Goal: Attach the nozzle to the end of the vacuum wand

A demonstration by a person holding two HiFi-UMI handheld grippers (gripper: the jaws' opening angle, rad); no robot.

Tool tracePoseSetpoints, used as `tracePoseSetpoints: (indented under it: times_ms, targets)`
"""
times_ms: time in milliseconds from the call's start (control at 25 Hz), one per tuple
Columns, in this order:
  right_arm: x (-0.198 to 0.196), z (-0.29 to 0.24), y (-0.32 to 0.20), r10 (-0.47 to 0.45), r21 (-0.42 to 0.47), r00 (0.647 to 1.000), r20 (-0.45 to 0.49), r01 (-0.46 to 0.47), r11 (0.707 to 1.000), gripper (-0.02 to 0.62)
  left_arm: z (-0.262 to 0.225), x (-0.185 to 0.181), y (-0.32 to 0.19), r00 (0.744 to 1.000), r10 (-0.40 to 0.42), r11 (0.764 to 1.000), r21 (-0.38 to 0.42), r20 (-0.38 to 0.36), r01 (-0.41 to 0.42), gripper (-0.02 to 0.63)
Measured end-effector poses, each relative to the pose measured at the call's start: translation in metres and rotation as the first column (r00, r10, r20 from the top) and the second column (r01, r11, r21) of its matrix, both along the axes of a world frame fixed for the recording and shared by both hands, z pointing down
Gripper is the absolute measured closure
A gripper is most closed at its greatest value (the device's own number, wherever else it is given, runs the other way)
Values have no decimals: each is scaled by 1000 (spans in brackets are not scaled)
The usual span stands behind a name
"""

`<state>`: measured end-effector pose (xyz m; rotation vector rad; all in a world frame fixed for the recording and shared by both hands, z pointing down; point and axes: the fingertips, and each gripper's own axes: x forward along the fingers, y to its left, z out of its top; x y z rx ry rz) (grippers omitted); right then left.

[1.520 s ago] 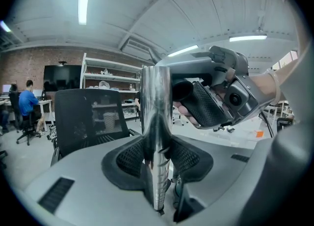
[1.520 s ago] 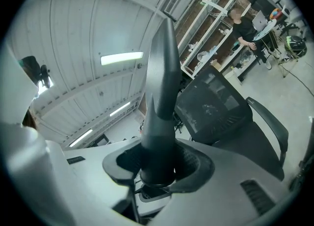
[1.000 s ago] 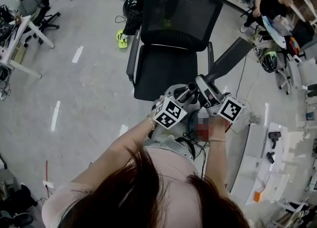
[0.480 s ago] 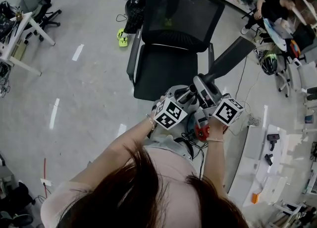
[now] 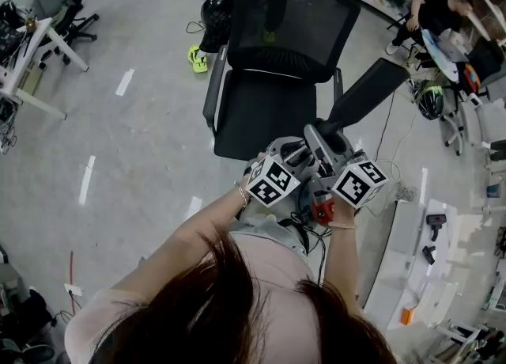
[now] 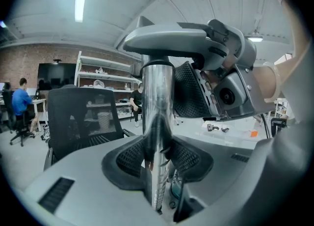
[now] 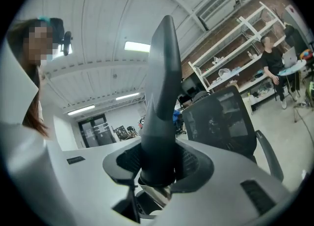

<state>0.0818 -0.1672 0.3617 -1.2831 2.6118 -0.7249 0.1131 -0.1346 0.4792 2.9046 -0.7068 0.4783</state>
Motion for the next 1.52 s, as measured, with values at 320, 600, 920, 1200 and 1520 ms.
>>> tracePoseSetpoints:
  times_ms: [320, 600, 920, 1200, 1520]
  targets:
    - [-13, 1, 8, 26, 102, 987, -158, -9, 995, 426, 2, -2, -1, 1000, 10, 1000, 0, -1, -10, 449]
    - [-13, 4, 10, 44, 124, 978, -202, -19, 992, 426, 3, -1, 0, 1000, 12, 1000, 4, 4, -12, 449]
    - [-16, 7, 9, 68, 125, 939, -336, -27, 992, 426, 4, 1, 1, 999, 24, 999, 24, 28, -25, 449]
    - [-14, 5, 9, 131, 183, 925, -355, -69, 981, 426, 4, 3, 0, 999, 22, 999, 23, 34, -23, 449]
    - [-10, 6, 9, 241, 194, 899, -365, -180, 964, 426, 5, 2, 1, 999, 9, 999, 33, 44, -10, 449]
